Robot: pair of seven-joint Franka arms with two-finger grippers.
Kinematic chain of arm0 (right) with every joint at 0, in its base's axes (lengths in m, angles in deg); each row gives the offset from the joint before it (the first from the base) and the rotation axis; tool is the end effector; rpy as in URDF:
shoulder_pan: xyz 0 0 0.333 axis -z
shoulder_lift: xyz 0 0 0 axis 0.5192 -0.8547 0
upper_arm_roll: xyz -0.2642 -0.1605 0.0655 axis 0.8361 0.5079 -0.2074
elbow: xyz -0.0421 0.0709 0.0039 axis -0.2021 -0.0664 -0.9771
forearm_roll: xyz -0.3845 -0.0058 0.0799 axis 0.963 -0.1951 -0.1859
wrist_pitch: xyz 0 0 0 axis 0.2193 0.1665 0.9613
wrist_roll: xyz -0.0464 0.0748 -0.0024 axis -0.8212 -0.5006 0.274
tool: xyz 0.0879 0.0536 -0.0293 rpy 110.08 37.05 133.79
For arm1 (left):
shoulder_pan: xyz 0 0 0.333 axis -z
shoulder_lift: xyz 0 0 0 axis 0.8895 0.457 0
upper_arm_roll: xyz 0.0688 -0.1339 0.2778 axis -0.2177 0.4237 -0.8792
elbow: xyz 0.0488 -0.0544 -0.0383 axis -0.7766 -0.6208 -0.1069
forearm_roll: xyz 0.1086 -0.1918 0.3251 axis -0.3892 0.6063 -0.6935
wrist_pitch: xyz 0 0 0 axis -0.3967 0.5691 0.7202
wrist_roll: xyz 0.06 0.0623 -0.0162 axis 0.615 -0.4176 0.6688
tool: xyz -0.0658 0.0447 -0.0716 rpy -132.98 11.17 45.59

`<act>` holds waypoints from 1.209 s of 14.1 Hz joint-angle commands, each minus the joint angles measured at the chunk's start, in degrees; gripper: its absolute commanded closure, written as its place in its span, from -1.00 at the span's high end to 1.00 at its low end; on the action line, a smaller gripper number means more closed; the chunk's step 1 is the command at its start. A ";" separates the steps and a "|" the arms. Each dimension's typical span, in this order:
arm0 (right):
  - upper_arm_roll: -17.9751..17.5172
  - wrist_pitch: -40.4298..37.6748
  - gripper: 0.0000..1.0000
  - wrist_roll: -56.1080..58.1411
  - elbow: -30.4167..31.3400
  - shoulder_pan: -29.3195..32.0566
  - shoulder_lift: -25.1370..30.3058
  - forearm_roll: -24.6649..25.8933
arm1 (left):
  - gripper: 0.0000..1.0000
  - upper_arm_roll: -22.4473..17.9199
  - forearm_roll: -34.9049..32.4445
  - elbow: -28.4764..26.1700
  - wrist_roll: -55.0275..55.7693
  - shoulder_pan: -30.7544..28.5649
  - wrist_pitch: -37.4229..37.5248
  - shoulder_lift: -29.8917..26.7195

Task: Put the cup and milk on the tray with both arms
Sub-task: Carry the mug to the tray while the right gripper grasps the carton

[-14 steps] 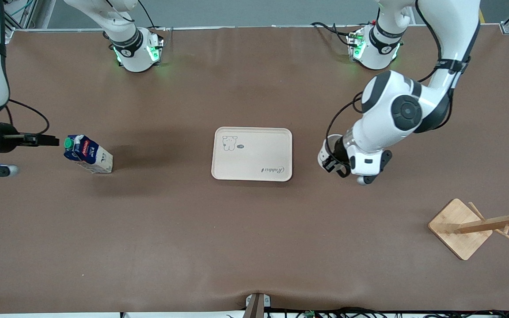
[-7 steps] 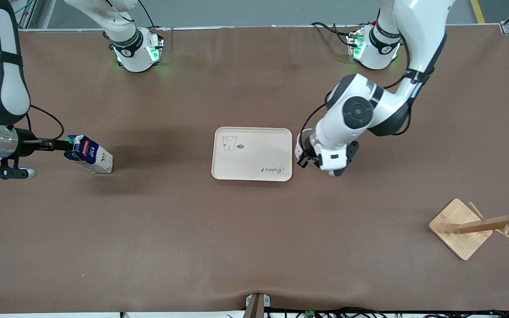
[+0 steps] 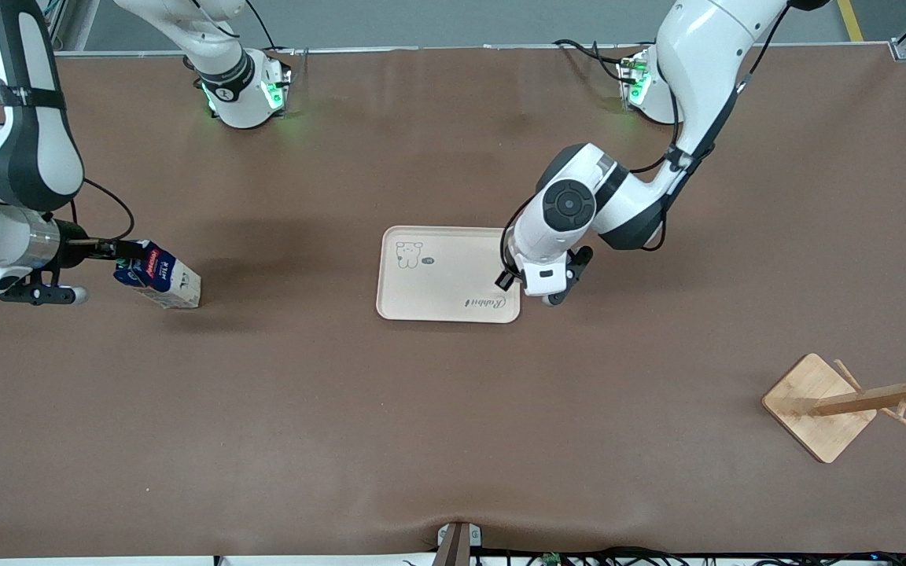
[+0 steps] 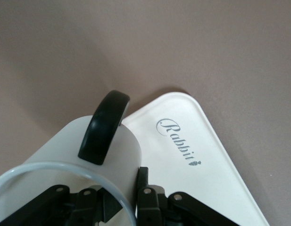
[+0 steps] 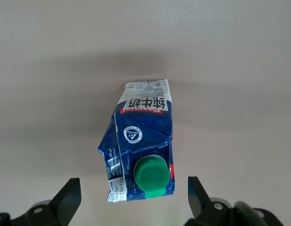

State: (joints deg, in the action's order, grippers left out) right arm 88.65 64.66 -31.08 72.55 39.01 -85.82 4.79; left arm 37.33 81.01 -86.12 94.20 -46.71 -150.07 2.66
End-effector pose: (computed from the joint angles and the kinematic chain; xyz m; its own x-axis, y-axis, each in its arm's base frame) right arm 0.5427 -0.0856 0.3732 0.9624 -0.0534 -0.2665 -0.0668 -0.9969 -0.0415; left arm 0.5090 -0.4055 0.2643 0.5652 0.8031 -0.1886 0.8175 -0.5760 -0.0027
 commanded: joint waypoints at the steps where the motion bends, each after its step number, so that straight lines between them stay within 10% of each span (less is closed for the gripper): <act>1: -0.62 3.53 1.00 0.65 4.31 0.53 2.87 -0.75 | -1.00 -0.19 -1.28 1.23 2.17 2.70 -2.43 2.54; 10: -0.62 13.37 1.00 4.87 10.89 0.62 3.22 -0.75 | -1.00 -0.28 -1.37 0.80 4.19 5.17 -3.50 4.57; 14: -0.54 13.82 0.38 6.37 10.82 1.40 2.96 -0.75 | -1.00 -0.54 -1.46 0.97 5.08 6.22 -3.58 5.62; 17: -0.54 12.95 -0.58 6.72 10.03 0.97 2.87 -0.66 | -1.00 -0.81 -1.63 1.06 4.99 6.84 -4.37 6.50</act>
State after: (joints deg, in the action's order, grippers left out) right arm 88.71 77.83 -26.00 82.11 39.14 -84.49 4.80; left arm 37.18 81.00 -85.97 97.76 -40.91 -153.75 8.27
